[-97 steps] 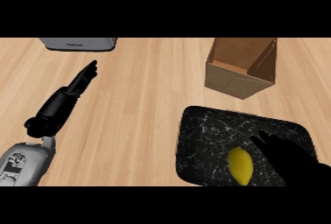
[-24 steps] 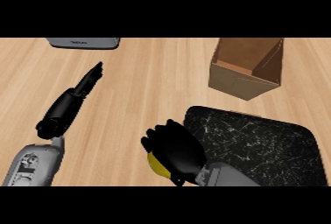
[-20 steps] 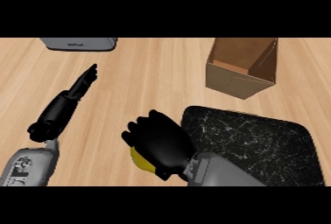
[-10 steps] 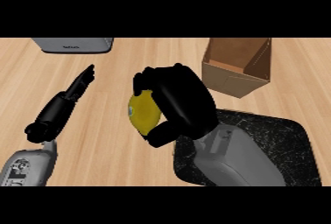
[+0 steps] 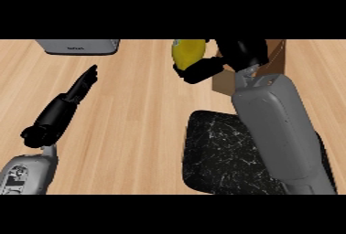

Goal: Pick the lemon from the tray and place it in the cardboard box

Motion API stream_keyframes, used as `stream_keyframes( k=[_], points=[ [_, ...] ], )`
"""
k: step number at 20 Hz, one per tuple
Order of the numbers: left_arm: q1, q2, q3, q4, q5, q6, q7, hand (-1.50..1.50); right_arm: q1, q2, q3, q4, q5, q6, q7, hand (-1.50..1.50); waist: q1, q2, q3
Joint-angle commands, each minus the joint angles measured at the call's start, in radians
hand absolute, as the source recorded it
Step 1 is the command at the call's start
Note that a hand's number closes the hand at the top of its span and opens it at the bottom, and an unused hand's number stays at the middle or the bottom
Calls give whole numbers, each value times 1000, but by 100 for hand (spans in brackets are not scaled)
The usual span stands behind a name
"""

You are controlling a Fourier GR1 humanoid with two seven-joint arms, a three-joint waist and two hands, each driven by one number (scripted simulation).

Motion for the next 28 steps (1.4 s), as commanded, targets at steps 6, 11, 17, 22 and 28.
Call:
stream_keyframes(
  k=[6,11,17,22,28],
  points=[
    [5,5,12,14,1,-16,-36,0,-122,-181,-79,394,19,94,-172,150,10,5,0],
    [-58,-59,-36,19,-36,33,19,0,-194,-249,-78,589,7,255,-243,150,9,7,0],
    [9,-24,-23,-1,-25,-12,-18,0,-249,-287,-55,853,84,232,-354,150,32,11,0],
    [14,-8,5,35,-28,-11,-81,0,-248,-328,-45,925,63,339,-567,-150,20,10,0],
    [-15,-41,-25,-8,-35,4,5,0,-251,-327,-242,918,-125,255,-729,-150,14,11,3]
  ],
)
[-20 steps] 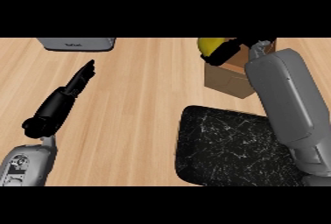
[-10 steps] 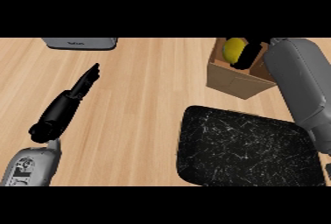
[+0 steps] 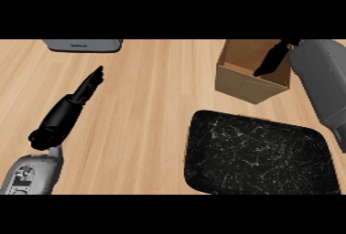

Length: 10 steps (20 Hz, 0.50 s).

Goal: Pick the lemon from the tray and place it in the cardboard box

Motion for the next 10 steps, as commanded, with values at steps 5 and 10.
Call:
stream_keyframes(
  k=[5,10],
  points=[
    [0,20,19,-6,6,-9,7,0,-15,56,-427,86,-408,-30,-15,-150,0,2,3],
    [-22,0,8,3,7,-6,10,0,-99,-36,-557,179,-514,-27,122,-150,12,8,0]
  ],
)
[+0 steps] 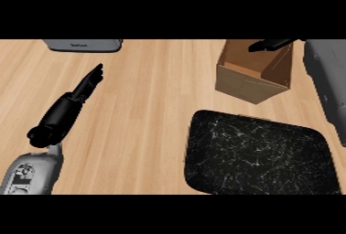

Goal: Pick the lemon from the tray and place it in the cardboard box

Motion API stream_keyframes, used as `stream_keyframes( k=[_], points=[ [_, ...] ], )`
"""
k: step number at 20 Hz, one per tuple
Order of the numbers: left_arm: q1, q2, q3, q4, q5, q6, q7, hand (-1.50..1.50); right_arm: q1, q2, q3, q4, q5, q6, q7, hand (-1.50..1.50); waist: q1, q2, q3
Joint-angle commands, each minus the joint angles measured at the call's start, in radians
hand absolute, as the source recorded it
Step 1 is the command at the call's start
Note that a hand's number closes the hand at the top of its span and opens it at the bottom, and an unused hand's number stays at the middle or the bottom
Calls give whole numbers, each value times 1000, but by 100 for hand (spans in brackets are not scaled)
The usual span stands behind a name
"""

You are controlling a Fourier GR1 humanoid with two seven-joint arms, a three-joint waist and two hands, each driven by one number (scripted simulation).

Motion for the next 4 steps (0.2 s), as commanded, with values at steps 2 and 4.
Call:
stream_keyframes(
  k=[2,4],
  points=[
    [-40,-12,-7,31,-14,9,5,0,-2,-78,-131,78,-110,-18,34,-150,3,7,-1],
    [-13,-8,-6,-8,-7,2,18,0,32,-109,-139,90,-112,-26,-2,-150,13,4,0]
  ],
)
